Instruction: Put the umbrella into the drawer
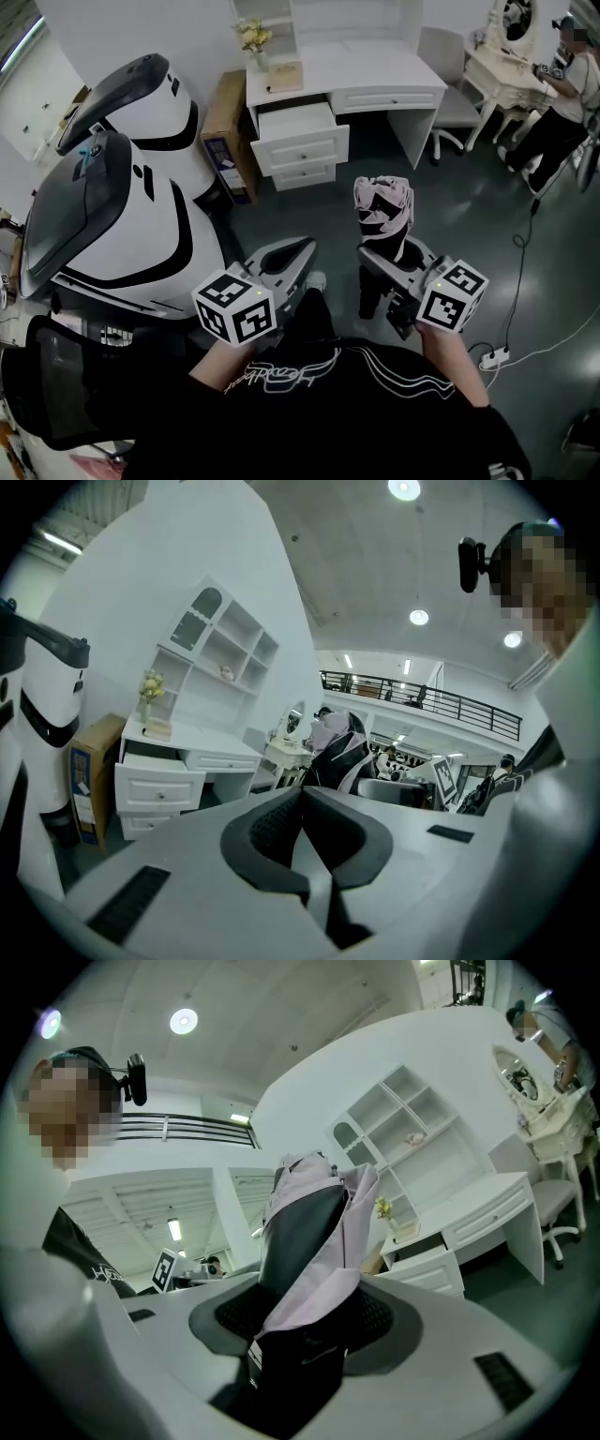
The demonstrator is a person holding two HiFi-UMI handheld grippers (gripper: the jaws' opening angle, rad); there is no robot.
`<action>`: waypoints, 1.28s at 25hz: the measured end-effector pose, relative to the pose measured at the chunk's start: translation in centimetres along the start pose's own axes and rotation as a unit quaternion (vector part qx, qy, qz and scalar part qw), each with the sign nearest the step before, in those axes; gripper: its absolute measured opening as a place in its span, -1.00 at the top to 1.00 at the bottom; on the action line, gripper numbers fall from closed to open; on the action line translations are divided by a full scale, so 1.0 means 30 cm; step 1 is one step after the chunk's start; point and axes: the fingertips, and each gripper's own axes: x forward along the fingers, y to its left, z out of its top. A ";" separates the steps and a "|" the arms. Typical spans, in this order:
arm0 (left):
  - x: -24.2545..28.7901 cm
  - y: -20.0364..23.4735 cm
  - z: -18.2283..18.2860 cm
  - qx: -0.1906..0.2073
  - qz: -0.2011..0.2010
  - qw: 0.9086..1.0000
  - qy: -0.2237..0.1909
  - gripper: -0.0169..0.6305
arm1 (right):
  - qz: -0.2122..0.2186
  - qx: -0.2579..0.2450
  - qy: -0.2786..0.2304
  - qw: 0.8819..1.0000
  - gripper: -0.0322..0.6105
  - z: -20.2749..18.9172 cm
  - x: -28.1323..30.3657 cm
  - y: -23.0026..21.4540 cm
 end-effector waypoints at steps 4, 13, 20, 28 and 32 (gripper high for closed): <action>0.127 0.211 0.058 -0.015 -0.004 1.000 0.004 0.89 | -0.010 0.011 0.011 1.000 0.17 0.038 0.168 -0.177; 0.501 0.828 0.283 -0.036 0.013 0.999 0.023 0.89 | -0.018 0.041 0.026 0.999 0.17 0.223 0.664 -0.677; 0.729 1.305 0.508 -0.051 0.029 0.998 0.038 0.89 | -0.023 0.053 0.055 0.997 0.17 0.388 1.086 -0.997; 0.867 1.573 0.603 -0.058 0.037 0.997 0.038 0.89 | -0.034 -0.005 0.068 0.997 0.17 0.531 1.317 -1.195; 0.890 1.652 0.641 -0.061 0.051 0.996 0.028 0.89 | -0.028 -0.020 0.077 0.996 0.17 0.575 1.399 -1.255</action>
